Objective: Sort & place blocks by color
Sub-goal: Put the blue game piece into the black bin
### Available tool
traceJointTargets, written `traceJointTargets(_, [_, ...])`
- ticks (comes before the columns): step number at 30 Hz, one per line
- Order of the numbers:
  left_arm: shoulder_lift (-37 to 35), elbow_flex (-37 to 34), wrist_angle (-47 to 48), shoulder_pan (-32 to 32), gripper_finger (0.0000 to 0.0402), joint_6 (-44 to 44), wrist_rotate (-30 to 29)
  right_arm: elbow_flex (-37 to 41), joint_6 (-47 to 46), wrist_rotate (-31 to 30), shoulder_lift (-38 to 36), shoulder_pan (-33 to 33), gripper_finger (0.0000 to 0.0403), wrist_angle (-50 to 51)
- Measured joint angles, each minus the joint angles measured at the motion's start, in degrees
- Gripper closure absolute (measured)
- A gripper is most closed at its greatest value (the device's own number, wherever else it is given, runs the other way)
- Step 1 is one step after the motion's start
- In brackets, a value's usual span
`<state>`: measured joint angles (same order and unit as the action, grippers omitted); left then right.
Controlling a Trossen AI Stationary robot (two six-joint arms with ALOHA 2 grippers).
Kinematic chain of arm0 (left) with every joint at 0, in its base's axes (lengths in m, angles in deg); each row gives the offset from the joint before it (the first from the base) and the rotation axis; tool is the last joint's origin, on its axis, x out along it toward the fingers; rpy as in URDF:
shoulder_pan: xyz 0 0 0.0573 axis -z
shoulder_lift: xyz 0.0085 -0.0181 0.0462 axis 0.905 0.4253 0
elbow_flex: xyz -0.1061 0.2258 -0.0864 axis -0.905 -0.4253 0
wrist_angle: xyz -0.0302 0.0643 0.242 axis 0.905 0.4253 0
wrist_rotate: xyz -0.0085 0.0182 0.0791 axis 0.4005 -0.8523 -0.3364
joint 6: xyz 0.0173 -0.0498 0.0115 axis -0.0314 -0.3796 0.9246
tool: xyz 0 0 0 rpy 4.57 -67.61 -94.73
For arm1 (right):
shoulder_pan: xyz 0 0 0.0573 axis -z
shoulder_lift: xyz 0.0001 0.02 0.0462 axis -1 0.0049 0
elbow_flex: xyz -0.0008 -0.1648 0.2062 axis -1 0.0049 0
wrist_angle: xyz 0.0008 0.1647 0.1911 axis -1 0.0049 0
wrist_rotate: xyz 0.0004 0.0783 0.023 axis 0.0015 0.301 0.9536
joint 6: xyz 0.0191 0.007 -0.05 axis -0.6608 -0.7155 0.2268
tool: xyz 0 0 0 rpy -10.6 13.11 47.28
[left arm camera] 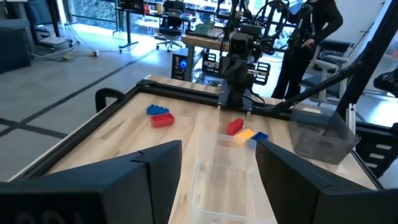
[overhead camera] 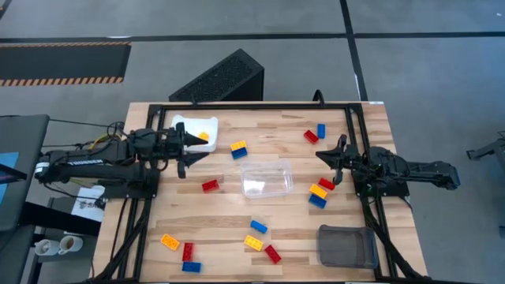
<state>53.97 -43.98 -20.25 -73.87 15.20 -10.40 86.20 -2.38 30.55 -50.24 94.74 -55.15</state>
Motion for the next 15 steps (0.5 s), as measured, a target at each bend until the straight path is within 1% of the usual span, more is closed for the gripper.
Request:
traceJointTargets(6, [0.01, 0.00, 0.26, 0.00, 0.0213, -1.64, -2.03, -0.02, 0.01, 0.00, -0.01, 0.01, 0.0360, 0.00])
traceJointTargets(15, [0.00, 0.00, 0.26, 0.00, 0.0213, -5.17, -0.99, -0.02, 0.01, 0.00, 0.00, 0.01, 0.0360, 0.00])
